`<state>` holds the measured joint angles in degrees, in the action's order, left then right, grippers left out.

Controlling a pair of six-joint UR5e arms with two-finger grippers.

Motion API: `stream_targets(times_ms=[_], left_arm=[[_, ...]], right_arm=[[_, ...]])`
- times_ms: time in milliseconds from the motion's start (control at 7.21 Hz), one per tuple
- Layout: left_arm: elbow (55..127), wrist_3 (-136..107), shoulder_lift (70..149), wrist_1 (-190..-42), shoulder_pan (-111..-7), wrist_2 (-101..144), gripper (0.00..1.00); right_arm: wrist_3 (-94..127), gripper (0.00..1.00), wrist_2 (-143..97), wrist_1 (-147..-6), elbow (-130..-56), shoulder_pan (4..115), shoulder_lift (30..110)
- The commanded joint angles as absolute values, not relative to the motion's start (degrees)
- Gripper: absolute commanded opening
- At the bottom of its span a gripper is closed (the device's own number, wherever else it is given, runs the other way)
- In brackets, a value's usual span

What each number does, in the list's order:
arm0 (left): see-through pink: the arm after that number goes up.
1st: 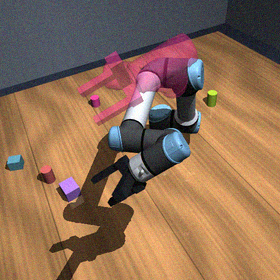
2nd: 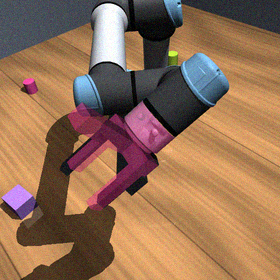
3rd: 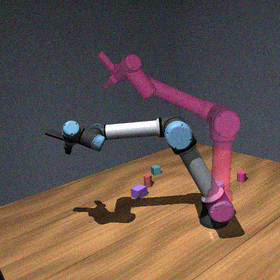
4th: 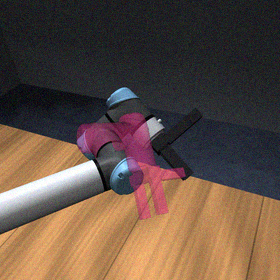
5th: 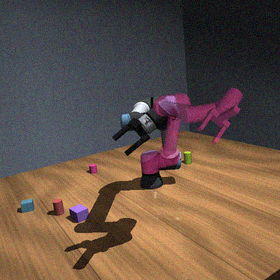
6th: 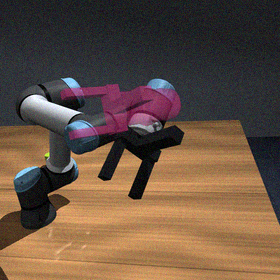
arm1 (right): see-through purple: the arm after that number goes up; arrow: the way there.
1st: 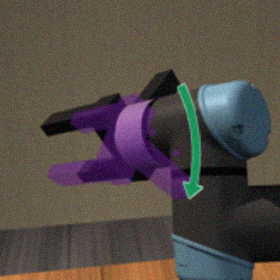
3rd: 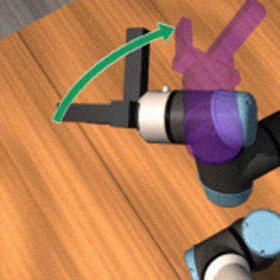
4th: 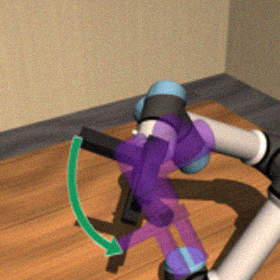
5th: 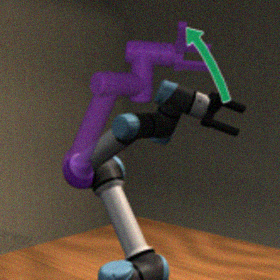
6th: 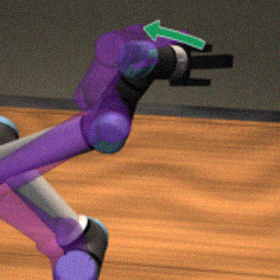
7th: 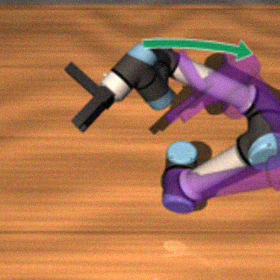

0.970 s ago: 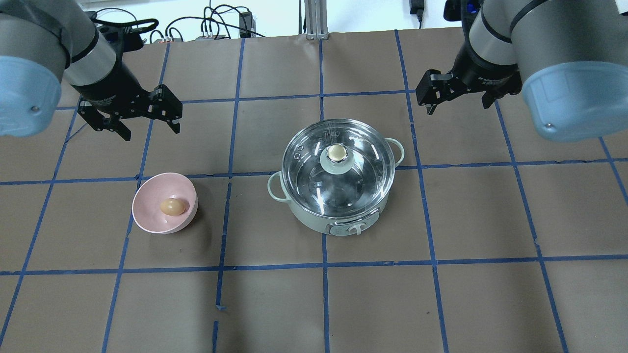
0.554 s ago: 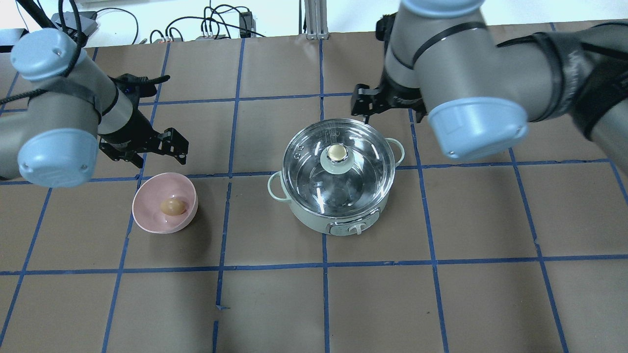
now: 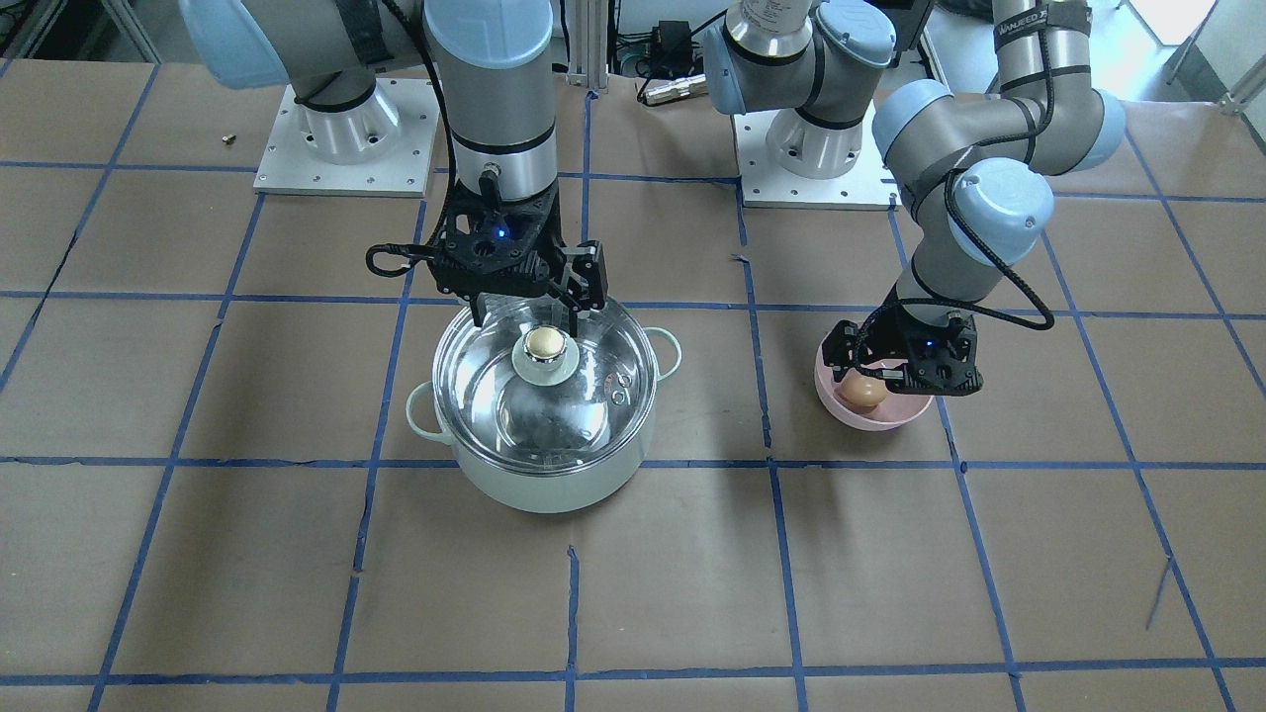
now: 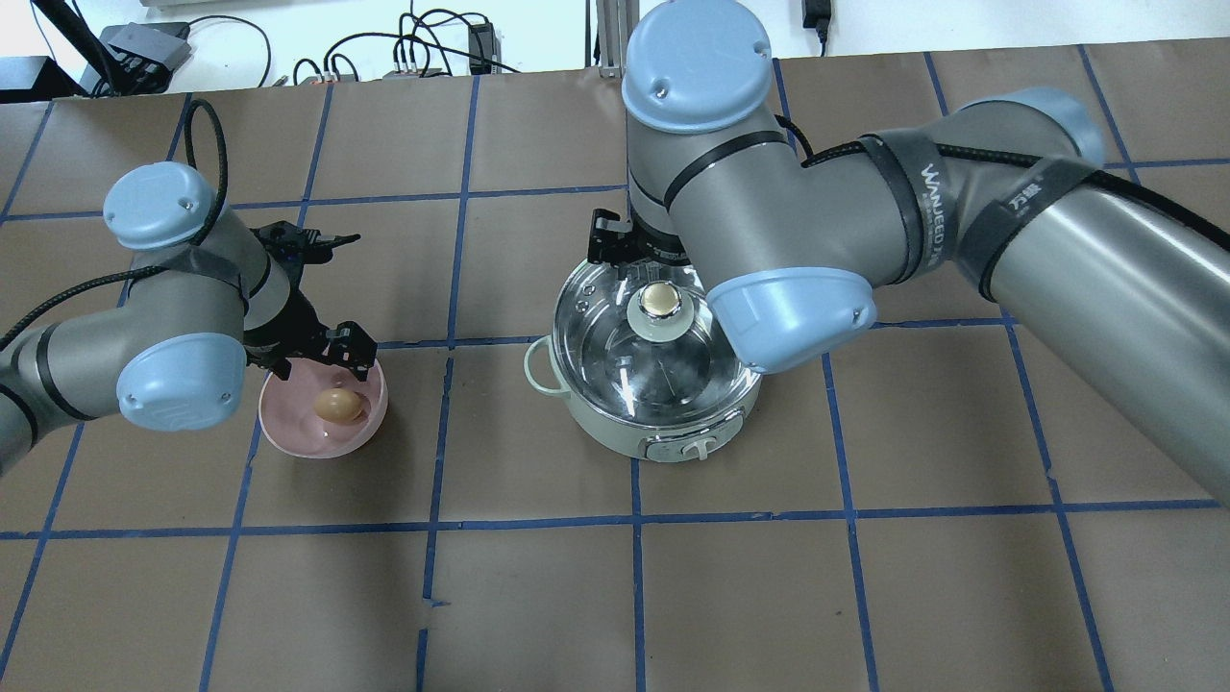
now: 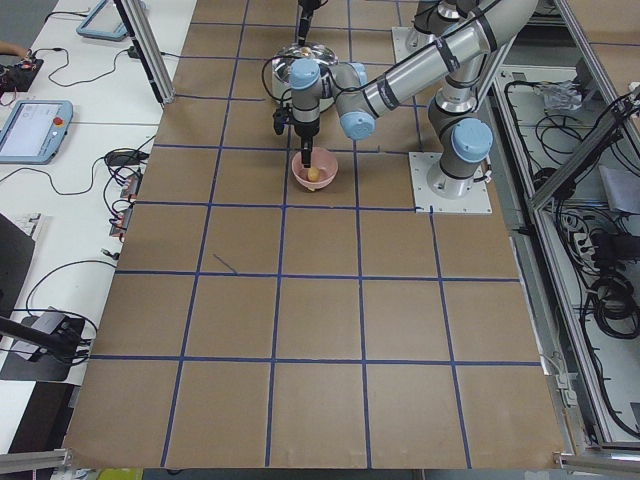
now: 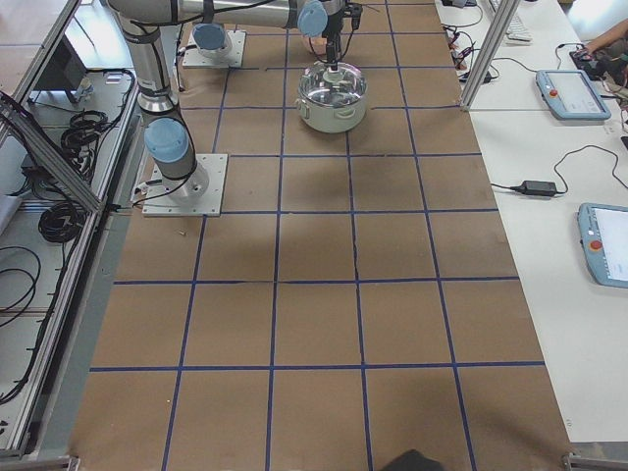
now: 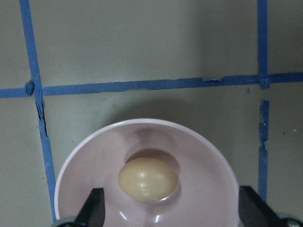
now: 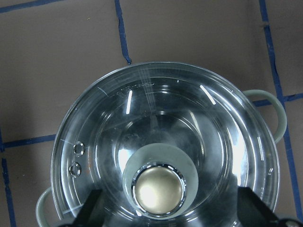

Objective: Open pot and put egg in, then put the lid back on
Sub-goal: 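Lower the left gripper onto the egg while the right gripper grasps the lid knob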

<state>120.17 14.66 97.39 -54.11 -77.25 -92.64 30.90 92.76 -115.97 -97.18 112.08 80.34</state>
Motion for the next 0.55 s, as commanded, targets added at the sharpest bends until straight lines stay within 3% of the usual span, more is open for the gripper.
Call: stream_targets(times_ms=[0, 416], left_arm=[[121.64, 14.68, 98.69, -53.26, -75.94, -92.64, 0.96], [121.38, 14.41, 101.94, -53.09, -75.94, -91.05, 0.96]], right_arm=[[33.91, 1.0, 92.81, -117.67, -97.47, 113.98, 77.1], [30.27, 1.0, 93.51, -118.56, -97.65, 114.52, 76.03]])
